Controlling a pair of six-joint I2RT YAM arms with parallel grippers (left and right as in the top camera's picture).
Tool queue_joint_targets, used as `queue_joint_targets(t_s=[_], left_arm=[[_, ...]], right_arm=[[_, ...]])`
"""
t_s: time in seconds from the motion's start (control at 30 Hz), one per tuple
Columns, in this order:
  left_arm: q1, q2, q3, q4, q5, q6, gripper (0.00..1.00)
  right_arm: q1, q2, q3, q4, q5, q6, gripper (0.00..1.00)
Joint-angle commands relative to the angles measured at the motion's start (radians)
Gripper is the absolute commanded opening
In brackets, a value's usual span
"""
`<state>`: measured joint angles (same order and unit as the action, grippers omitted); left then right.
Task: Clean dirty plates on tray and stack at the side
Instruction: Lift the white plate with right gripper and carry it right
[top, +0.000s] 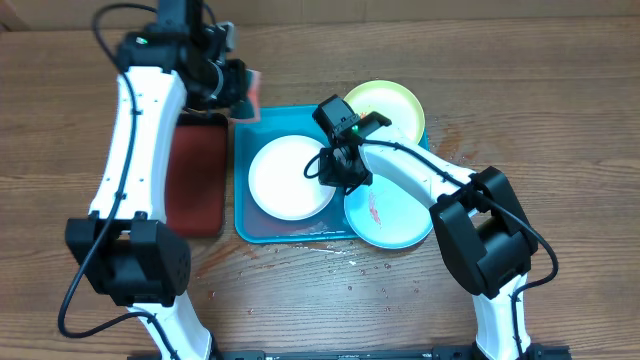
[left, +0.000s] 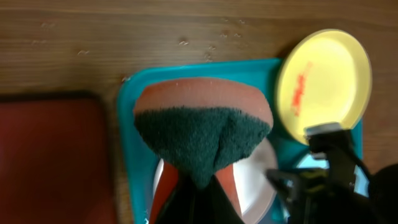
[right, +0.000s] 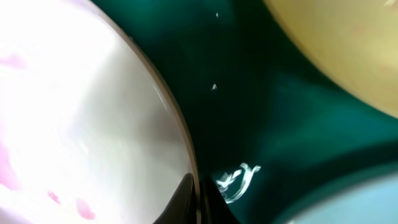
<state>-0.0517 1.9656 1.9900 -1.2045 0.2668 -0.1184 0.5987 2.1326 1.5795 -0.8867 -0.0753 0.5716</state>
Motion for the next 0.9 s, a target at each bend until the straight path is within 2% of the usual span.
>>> queue_joint_targets(t_s=[0.0,0.2,0.37,0.5,0.77,0.87], left_arm=[[-0.008,-0.008,0.059,-0.074,-0.116,-0.02,0.04],[-0.008,-0.007,0.009,-0.132,-0.146,-0.02,0.04],[-0.008,-0.007,-0.062,-0.109,-0.144,-0.047,0.04],[-0.008,-0.007,-0.134,-0.076,-0.143,-0.092,0.04],[-0.014,-0.007,-0.222,-0.049,-0.136,-0.134,0.04],[-0.019,-0.007,-0.223,-0.047,-0.136,-0.133,0.04]], right_arm=[[-0.005,-0.08,0.114,-0.072,0.11,-0.056,0.04],[0.015,-0.201,0.273,-0.24,0.461,-0.05,0.04],[0.074,-0.27,0.295,-0.299,0.746,-0.048,0.04],[0.14,-0.275,0.293,-0.345,0.895,-0.035,0.04],[0.285,-0.275,0.292,-0.491,1.254,0.226,0.04],[0.321,-0.275,0.292,-0.519,1.353,0.248,0.04]])
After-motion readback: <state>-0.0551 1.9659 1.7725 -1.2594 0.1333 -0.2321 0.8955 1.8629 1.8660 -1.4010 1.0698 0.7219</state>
